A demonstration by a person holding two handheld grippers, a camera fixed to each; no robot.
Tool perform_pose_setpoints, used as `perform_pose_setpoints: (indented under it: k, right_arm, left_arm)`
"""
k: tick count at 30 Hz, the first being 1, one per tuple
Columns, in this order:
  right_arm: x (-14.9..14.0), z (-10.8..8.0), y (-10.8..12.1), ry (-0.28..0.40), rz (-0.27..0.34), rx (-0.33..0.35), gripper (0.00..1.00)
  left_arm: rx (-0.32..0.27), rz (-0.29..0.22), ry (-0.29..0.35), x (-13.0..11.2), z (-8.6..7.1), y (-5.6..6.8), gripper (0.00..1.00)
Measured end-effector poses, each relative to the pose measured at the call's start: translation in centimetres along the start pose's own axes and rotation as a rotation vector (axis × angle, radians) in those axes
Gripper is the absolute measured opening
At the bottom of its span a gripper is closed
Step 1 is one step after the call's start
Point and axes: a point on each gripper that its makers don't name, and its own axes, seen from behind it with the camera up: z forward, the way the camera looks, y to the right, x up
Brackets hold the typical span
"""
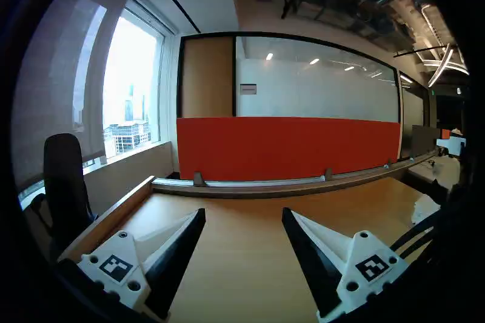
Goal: Fold towel
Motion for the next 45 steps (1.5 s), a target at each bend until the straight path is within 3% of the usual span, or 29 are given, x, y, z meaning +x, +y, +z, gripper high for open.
perform_pose_setpoints:
  k: [14, 26, 45]
  right_arm:
    - [-0.1, -1.1, -1.9, -0.003, -0.041, 0.006, 0.99]
    - [-0.9, -0.9, -2.8, 0.004, -0.048, 0.016, 0.99]
    - [-3.4, -0.6, -3.0, 0.015, -0.07, 0.021, 0.99]
  left_arm:
    - [0.006, -0.004, 0.061, -3.0, 0.4, -0.5, 0.94]
    - [0.022, 0.057, 0.09, -7.0, 0.8, 0.0, 0.93]
    - [0.036, 0.009, 0.113, -12.2, 0.9, 0.6, 0.94]
